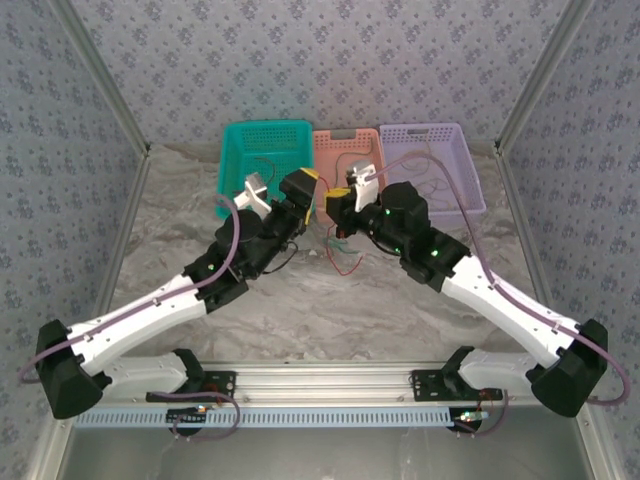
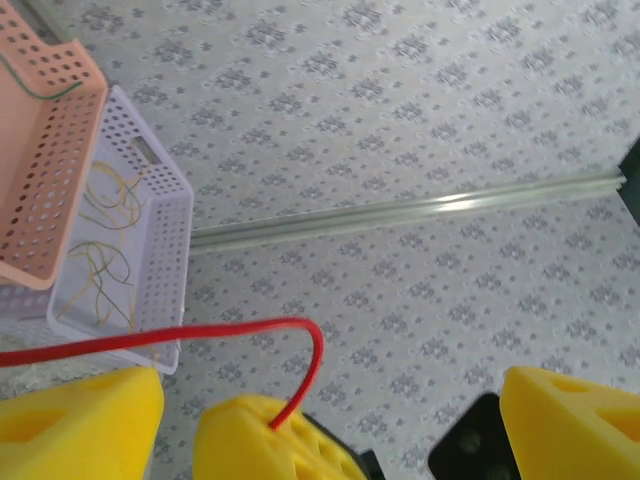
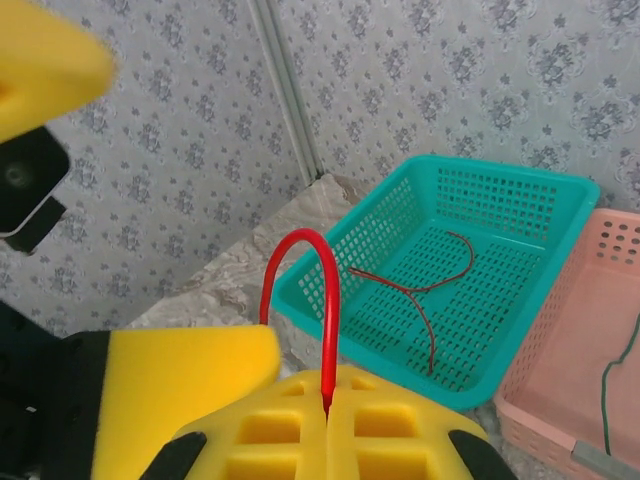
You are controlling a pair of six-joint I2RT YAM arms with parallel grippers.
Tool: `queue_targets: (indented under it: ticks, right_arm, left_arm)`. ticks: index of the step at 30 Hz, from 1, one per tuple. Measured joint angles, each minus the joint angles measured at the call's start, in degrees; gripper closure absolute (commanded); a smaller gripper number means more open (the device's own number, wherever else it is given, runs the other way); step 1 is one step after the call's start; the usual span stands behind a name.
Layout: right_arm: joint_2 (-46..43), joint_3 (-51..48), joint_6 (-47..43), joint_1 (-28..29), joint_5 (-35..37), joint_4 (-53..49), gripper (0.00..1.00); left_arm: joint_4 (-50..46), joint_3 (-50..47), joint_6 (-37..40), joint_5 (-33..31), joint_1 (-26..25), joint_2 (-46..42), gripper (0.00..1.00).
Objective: Untangle the cables
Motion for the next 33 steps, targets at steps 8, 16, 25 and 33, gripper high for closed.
queue_targets:
  ticks: [8, 16, 25, 33]
  right_arm:
    - [0.04, -0.52, -3.80, 1.64, -0.24, -0.59, 1.00]
    - [2.25, 4.52, -9.40, 1.46, -5.64, -10.78, 1.00]
    - [7.13, 12.33, -11.80, -0.87, -17.44, -20.72, 1.00]
    - [11.61, 14.45, -12.72, 0.02, -22.38, -25.99, 1.00]
  left_arm:
    - [-6.82, 1.16, -1.29, -0.02, 5.20, -0.20, 0.67]
    - [-21.70, 11.54, 7.91, 6.97, 12.15, -0.20, 1.00]
    - [-38.38, 27.02, 33.00, 14.93, 12.74, 4.09, 1.00]
    - [-48.37, 32.72, 50.51, 20.87, 12.85, 8.26, 0.97]
